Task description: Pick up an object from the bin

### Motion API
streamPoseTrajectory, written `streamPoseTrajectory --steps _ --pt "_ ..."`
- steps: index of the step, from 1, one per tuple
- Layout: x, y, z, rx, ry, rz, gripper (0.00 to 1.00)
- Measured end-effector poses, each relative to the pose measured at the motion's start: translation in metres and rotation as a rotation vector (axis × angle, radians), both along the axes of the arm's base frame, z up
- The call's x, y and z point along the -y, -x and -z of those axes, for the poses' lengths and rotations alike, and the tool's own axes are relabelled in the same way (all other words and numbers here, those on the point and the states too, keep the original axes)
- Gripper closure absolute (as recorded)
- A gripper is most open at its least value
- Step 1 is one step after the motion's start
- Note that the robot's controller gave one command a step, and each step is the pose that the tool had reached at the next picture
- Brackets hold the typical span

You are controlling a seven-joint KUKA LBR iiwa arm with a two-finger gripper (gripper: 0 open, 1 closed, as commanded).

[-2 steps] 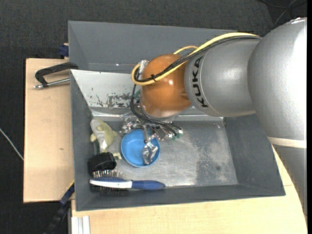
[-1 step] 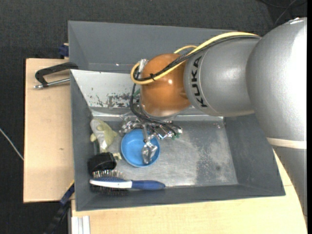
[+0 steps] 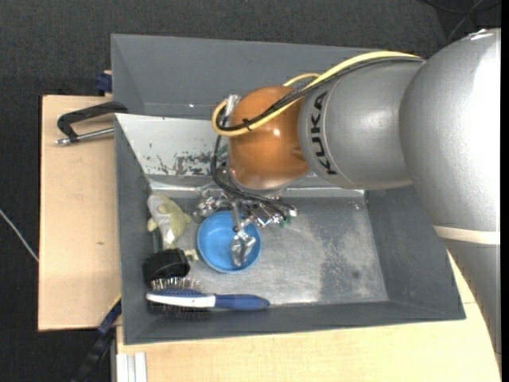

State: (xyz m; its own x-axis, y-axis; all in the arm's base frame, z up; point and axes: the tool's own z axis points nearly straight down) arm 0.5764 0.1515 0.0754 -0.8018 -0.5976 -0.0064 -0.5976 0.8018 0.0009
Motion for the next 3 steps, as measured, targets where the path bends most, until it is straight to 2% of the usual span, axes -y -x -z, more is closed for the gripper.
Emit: streamPoseTrajectory --steps 2,3 --pt "-0.0032 -0.0021 -0.0023 0.0 0.0 0.003 0.0" --pt "-0.0026 -0.0034 -0.0042 0.003 0.001 0.003 1.0"
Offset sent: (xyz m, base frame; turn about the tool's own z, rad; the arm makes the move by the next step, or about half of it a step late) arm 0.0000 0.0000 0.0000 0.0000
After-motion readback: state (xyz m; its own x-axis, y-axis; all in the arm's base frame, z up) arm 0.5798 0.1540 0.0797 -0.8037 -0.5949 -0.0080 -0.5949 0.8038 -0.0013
